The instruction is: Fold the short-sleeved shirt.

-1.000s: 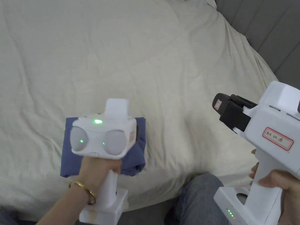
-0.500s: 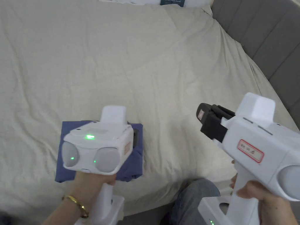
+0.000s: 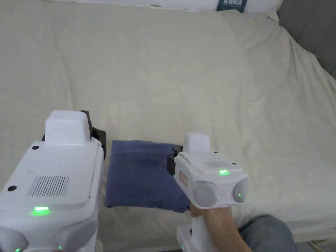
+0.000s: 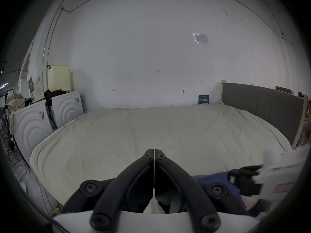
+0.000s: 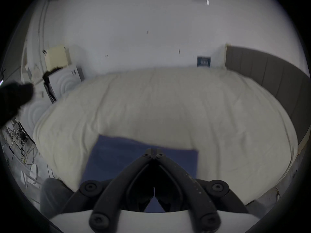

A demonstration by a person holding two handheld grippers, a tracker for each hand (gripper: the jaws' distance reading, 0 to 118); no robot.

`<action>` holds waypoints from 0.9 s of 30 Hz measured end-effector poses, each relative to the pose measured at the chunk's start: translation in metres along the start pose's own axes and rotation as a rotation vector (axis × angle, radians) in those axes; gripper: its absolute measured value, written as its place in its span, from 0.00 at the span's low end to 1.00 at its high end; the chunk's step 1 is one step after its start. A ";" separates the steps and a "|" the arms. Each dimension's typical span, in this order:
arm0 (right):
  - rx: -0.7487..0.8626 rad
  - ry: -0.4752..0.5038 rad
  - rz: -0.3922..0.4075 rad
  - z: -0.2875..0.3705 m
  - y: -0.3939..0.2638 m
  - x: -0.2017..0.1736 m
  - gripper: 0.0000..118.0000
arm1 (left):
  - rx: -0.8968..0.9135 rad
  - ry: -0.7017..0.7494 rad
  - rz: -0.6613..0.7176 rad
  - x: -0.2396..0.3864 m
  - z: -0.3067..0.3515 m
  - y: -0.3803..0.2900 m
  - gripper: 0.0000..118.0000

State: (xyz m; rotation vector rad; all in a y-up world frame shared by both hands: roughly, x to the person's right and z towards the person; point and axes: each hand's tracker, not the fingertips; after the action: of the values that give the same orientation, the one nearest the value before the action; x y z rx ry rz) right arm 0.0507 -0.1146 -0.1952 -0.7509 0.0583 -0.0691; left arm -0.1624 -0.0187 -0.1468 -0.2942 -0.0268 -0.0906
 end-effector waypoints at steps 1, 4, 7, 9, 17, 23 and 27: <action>-0.050 -0.040 0.011 -0.014 -0.006 -0.003 0.01 | -0.012 0.005 0.007 -0.004 0.000 -0.002 0.00; -0.116 -0.069 0.004 -0.034 -0.024 -0.003 0.01 | -0.053 0.008 0.041 -0.016 -0.003 -0.005 0.01; -0.068 -0.067 -0.013 -0.026 -0.022 -0.005 0.01 | -0.092 -0.013 0.109 -0.030 -0.013 -0.004 0.11; -0.076 -0.068 0.000 -0.026 -0.020 -0.003 0.01 | -0.141 -0.071 0.164 -0.041 -0.028 0.000 0.39; -0.089 -0.042 -0.024 -0.026 -0.018 0.003 0.01 | -0.584 -0.642 0.534 -0.092 -0.130 -0.026 1.00; -0.104 -0.028 -0.035 -0.028 -0.015 0.007 0.01 | -0.917 -0.815 0.647 -0.091 -0.179 -0.091 1.00; -0.113 -0.023 -0.048 -0.030 -0.013 0.008 0.01 | -0.903 -0.941 0.772 -0.082 -0.187 -0.115 1.00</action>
State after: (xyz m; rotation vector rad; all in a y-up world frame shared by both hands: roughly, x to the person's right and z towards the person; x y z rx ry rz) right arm 0.0562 -0.1452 -0.2079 -0.8663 0.0226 -0.1030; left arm -0.2524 -0.1762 -0.2960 -1.2066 -0.8159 0.8353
